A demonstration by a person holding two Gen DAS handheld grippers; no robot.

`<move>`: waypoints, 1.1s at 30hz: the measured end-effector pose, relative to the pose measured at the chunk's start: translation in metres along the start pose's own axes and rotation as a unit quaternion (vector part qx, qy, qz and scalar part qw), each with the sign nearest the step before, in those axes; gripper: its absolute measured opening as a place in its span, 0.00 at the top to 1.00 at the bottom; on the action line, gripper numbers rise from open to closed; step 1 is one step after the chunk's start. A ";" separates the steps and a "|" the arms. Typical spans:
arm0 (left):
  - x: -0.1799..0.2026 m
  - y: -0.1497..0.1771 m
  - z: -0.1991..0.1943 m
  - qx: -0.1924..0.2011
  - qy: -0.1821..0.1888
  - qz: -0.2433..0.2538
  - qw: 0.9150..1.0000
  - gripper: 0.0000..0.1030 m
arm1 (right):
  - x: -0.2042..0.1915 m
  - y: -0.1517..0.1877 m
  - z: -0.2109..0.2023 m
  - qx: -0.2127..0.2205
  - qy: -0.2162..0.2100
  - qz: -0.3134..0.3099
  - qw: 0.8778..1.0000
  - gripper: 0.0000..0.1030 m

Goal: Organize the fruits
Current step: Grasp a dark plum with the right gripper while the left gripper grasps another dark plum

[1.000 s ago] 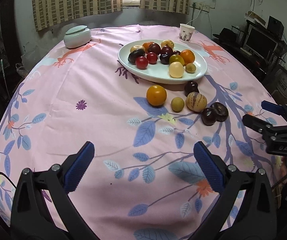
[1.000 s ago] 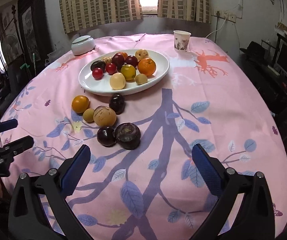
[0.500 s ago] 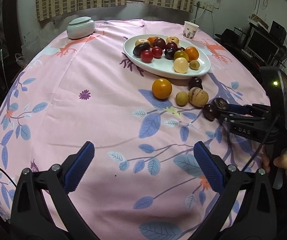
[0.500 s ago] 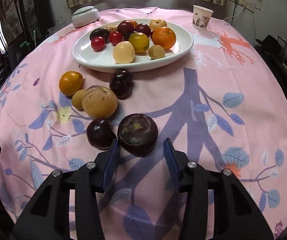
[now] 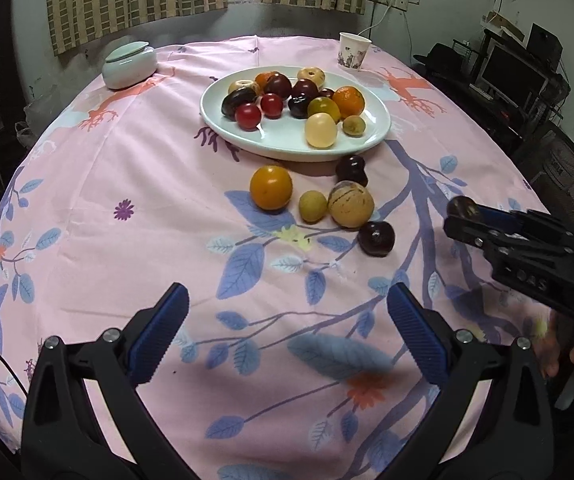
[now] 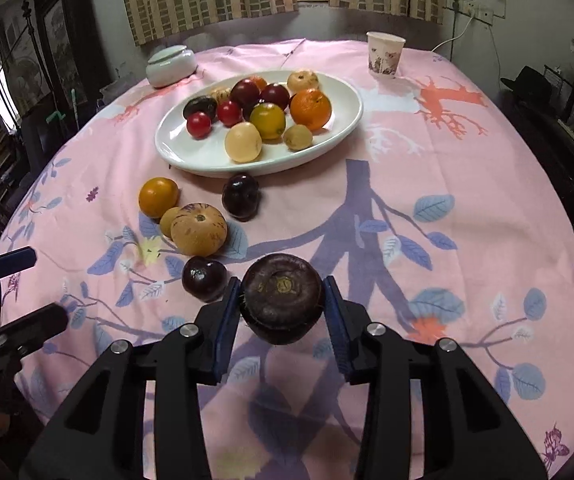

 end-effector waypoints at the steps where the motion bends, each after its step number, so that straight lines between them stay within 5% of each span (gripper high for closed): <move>1: 0.005 -0.004 0.005 -0.003 -0.002 0.003 1.000 0.02 | 0.005 0.005 -0.008 0.003 -0.008 0.008 1.000 0.60; 13: 0.065 -0.025 0.077 -0.060 0.032 0.005 0.998 0.06 | 0.046 0.036 -0.030 0.000 -0.021 0.044 0.999 0.60; 17: 0.062 -0.028 0.084 -0.058 0.014 -0.003 0.998 0.31 | 0.048 0.038 -0.032 0.001 -0.033 0.046 0.998 0.60; 20: 0.062 -0.031 0.082 -0.052 0.021 -0.003 0.998 0.66 | 0.045 0.039 -0.032 -0.003 -0.035 0.044 0.998 0.60; 21: 0.061 -0.032 0.080 -0.050 0.027 -0.009 0.998 0.69 | 0.044 0.039 -0.032 -0.003 -0.035 0.043 0.998 0.60; 33: 0.036 -0.013 0.007 0.026 0.047 -0.010 0.999 0.69 | 0.002 0.029 -0.024 -0.014 -0.043 0.023 0.999 0.59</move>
Point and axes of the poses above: each gripper's, at about its wrist camera, not at the fingertips, and z roughly the way its jaws point, x to its right, y to its underside, the point moved 2 cm from there along z, roughly the way its jaws point, and after that the axes turned 8 degrees about z, right-handed, at the moved point
